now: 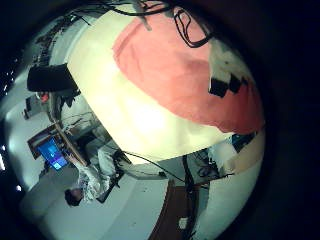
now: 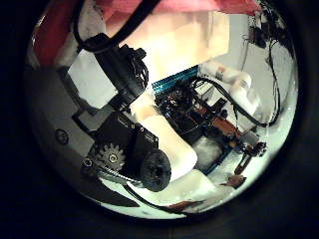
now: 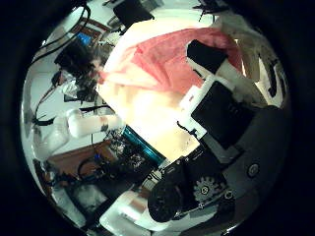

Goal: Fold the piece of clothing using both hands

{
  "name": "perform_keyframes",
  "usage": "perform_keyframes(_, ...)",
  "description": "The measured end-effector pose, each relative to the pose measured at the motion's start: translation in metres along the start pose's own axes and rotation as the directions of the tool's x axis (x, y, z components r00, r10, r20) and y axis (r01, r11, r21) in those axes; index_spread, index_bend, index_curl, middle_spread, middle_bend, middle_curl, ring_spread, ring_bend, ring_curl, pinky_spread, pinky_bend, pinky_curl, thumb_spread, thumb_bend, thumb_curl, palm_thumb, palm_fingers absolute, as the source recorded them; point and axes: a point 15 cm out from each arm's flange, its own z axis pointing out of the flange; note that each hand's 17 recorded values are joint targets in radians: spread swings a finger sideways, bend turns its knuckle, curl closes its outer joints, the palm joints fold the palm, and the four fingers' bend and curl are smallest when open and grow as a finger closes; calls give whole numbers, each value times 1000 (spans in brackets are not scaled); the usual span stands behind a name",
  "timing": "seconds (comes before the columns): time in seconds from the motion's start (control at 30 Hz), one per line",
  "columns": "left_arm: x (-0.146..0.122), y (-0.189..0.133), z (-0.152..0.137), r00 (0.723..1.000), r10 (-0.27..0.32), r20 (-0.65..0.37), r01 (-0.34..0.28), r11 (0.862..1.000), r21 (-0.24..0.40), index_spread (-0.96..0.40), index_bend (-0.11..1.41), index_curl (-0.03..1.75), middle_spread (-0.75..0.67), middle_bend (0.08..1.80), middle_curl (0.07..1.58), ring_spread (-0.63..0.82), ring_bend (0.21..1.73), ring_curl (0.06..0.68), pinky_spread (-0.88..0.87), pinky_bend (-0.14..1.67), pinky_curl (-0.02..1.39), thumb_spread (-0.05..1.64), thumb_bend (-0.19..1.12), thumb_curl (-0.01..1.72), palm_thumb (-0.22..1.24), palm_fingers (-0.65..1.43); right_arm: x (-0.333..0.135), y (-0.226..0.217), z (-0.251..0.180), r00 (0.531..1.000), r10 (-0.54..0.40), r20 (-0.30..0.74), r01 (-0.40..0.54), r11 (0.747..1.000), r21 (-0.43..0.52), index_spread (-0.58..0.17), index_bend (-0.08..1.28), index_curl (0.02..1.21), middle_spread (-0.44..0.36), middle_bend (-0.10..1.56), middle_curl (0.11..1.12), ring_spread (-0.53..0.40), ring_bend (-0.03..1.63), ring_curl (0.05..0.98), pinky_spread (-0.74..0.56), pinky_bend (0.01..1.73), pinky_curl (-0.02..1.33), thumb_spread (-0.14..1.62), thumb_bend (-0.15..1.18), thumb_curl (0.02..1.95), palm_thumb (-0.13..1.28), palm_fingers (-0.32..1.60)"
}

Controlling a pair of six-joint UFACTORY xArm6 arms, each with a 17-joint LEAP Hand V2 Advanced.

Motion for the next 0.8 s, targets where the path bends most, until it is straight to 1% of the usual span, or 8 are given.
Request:
perform_keyframes(0.23, -30, -21, -11, 998, -49, -39, 50, 999, 6, -560, 151, 822, -514, 1061, 625, -587, 826, 448, -789, 813, 488, 1518, 235, 705, 765, 1062, 8, -87, 1, 1000, -13, 5, 13, 998, 60, -284, 1017, 944, -163, 1187, 895, -280, 1225, 865, -318, 1078, 1026, 1055, -4, 833, 1221, 1022)
perform_keyframes(0.47, -64, -67, -29, 981, -101, -165, 109, 993, 39, -559, 153, 822, -512, 1059, 622, -583, 838, 452, -787, 820, 492, 1511, 223, 712, 744, 1069, 27, -178, 15, 1000, -17, -4, 18, 994, 105, -285, 1016, 948, -163, 1191, 897, -277, 1225, 876, -322, 1062, 1057, 1064, -4, 851, 1221, 1013)
perform_keyframes(0.57, -83, -89, -29, 970, -122, -208, 133, 990, 37, -558, 151, 820, -513, 1065, 621, -582, 848, 455, -785, 827, 493, 1507, 217, 718, 733, 1074, 30, -213, 42, 1000, -23, -2, 23, 995, 102, -285, 1015, 949, -163, 1192, 898, -277, 1226, 879, -325, 1055, 1072, 1065, -4, 861, 1221, 1011)
perform_keyframes(0.63, -91, -99, -27, 964, -134, -228, 144, 989, 30, -557, 152, 819, -509, 1067, 621, -581, 855, 458, -779, 829, 494, 1506, 216, 725, 731, 1073, 30, -227, 47, 1000, -26, -12, 28, 990, 137, -285, 1013, 948, -162, 1194, 898, -277, 1225, 880, -327, 1051, 1078, 1067, -5, 866, 1217, 1013)
perform_keyframes(0.67, -102, -110, -22, 957, -151, -250, 161, 987, 22, -558, 152, 819, -507, 1068, 621, -580, 860, 458, -776, 829, 495, 1508, 216, 727, 728, 1074, 32, -247, 57, 999, -29, -26, 33, 982, 186, -285, 1013, 948, -162, 1194, 898, -277, 1225, 881, -328, 1048, 1082, 1069, -5, 869, 1215, 1013)
perform_keyframes(0.7, -107, -117, -18, 951, -162, -264, 172, 985, 14, -559, 155, 820, -506, 1069, 622, -575, 866, 461, -776, 831, 497, 1508, 213, 729, 722, 1077, 34, -256, 62, 999, -28, -31, 34, 978, 205, -285, 1012, 948, -162, 1194, 897, -277, 1223, 882, -329, 1049, 1084, 1070, -4, 873, 1214, 1015)
perform_keyframes(0.77, -117, -133, -5, 936, -188, -299, 194, 981, -9, -559, 160, 824, -505, 1068, 622, -572, 872, 464, -771, 835, 502, 1514, 214, 737, 715, 1075, 36, -275, 97, 999, -28, -34, 34, 975, 221, -286, 1016, 949, -162, 1191, 896, -277, 1219, 883, -330, 1043, 1090, 1074, -8, 878, 1205, 1019)
perform_keyframes(0.8, -121, -140, 0, 928, -201, -315, 205, 979, -20, -558, 157, 825, -505, 1069, 623, -572, 876, 465, -766, 837, 505, 1519, 218, 742, 718, 1071, 37, -282, 107, 999, -26, -37, 34, 972, 232, -286, 1016, 949, -162, 1190, 896, -277, 1217, 884, -330, 1042, 1091, 1076, -9, 881, 1199, 1022)
